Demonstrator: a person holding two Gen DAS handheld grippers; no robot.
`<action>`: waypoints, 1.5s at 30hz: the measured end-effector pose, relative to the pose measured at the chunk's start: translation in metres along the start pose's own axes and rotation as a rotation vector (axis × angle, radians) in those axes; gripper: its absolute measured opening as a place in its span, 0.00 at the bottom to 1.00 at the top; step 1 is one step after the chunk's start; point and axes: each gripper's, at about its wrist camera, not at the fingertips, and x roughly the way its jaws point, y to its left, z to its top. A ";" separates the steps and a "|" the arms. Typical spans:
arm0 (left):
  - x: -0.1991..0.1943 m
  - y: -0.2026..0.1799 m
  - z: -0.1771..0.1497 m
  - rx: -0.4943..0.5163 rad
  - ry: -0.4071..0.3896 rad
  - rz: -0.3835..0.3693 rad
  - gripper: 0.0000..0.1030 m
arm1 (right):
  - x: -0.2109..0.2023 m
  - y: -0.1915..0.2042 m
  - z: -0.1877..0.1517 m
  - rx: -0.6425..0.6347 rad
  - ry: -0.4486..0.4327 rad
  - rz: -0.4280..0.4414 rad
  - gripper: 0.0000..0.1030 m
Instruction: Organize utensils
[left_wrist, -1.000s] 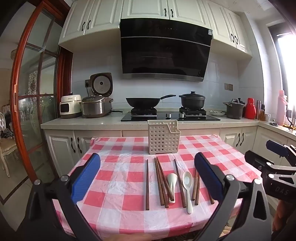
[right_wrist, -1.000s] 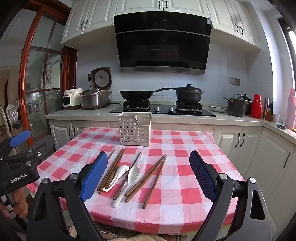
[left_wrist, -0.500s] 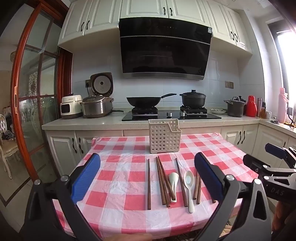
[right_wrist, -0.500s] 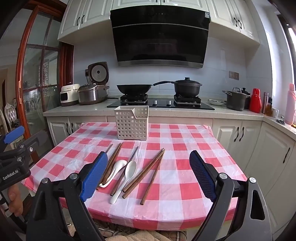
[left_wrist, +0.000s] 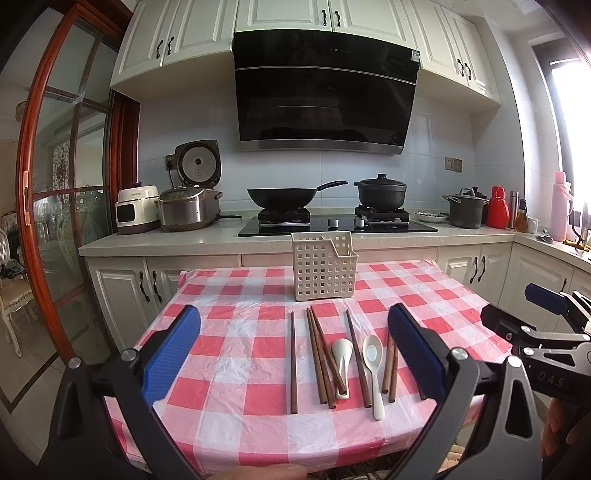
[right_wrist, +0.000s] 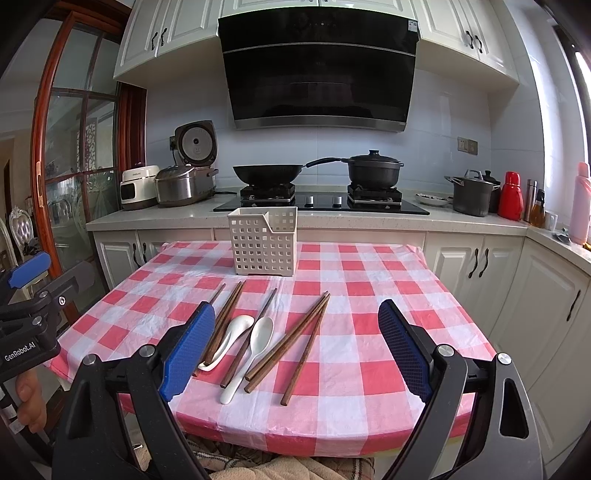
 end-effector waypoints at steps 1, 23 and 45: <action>0.000 0.000 0.000 0.001 0.000 0.000 0.96 | 0.000 0.000 0.000 0.001 0.000 0.001 0.82; 0.000 0.000 0.000 0.000 0.002 0.000 0.96 | 0.001 0.002 -0.002 0.007 0.007 0.004 0.82; 0.000 -0.001 0.000 -0.001 0.005 -0.002 0.96 | 0.001 0.000 -0.001 0.015 0.013 0.011 0.82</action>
